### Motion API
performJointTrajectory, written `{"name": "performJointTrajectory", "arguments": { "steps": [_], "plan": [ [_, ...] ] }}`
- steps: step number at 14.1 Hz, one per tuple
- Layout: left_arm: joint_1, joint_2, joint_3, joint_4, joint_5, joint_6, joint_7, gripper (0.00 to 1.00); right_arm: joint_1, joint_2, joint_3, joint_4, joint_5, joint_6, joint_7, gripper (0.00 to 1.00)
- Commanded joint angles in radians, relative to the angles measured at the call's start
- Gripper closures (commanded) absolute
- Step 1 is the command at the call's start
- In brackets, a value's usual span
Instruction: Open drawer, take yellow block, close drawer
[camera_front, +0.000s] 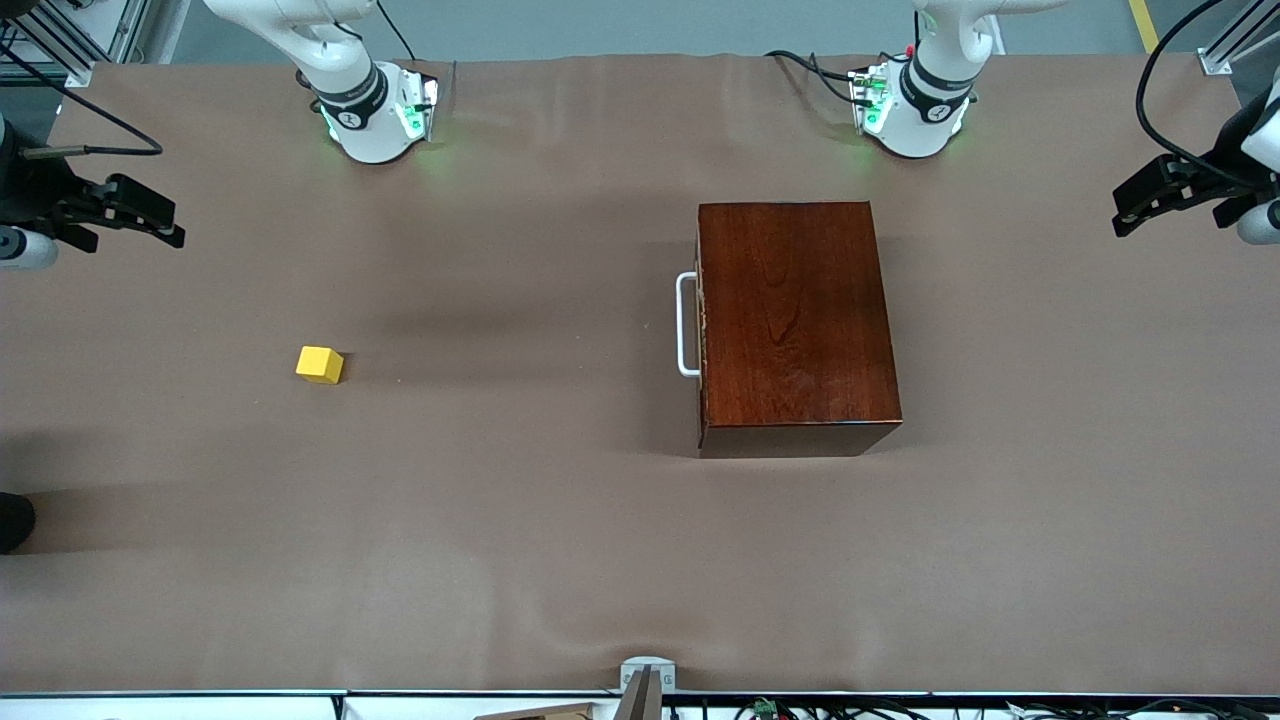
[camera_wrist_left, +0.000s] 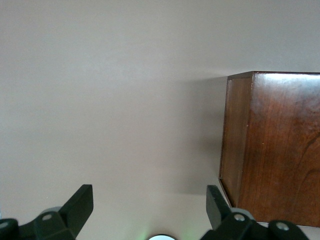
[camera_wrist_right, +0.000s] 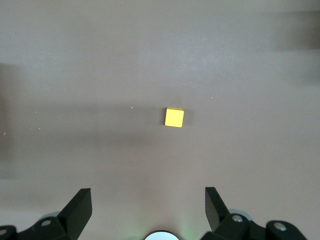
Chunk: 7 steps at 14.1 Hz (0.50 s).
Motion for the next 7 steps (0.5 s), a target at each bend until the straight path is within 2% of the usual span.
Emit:
{"name": "performJointTrajectory", "arguments": {
  "steps": [1,7],
  "plan": [
    [0.014,-0.014,-0.025,0.000,-0.044,-0.018,0.014,0.00,0.001,-0.011,-0.002,-0.001,-0.014,-0.009,-0.011,0.00],
    [0.017,-0.014,-0.023,0.000,-0.050,-0.019,0.012,0.00,-0.008,-0.011,-0.003,-0.001,-0.014,-0.017,-0.011,0.00]
  ]
}}
